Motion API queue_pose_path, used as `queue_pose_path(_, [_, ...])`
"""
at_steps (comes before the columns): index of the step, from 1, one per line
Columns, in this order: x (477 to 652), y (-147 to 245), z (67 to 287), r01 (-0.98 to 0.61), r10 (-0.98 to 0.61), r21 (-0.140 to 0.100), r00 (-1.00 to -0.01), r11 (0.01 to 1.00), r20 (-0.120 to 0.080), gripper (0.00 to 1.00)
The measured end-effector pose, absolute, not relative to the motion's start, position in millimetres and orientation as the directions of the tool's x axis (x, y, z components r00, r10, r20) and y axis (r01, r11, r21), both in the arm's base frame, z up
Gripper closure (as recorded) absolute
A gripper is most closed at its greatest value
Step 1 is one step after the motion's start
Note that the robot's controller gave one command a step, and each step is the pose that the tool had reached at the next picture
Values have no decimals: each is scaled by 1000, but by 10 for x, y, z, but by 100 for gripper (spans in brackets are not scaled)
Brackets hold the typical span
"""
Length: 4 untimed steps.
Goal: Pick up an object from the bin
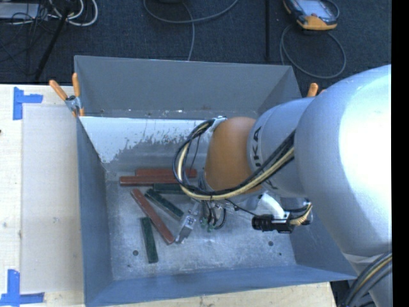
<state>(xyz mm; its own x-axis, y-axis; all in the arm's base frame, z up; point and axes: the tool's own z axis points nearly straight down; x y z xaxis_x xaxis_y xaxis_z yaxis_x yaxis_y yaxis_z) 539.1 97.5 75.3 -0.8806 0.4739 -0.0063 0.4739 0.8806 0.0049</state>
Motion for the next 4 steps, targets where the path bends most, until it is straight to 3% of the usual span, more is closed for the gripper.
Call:
queue_pose_path(1, [5391, 975, 753, 474, 474, 5, -881, 881, -6, 0])
queue_pose_path(2, [5256, 882, 754, 390, 390, 12, -921, 921, -18, 0])
queue_pose_path(3, [5379, 942, 739, 359, 359, -4, -933, 933, 2, 0])
queue_pose_path(4, [5615, 1511, 765, 474, 474, 6, -881, 881, -9, 100])
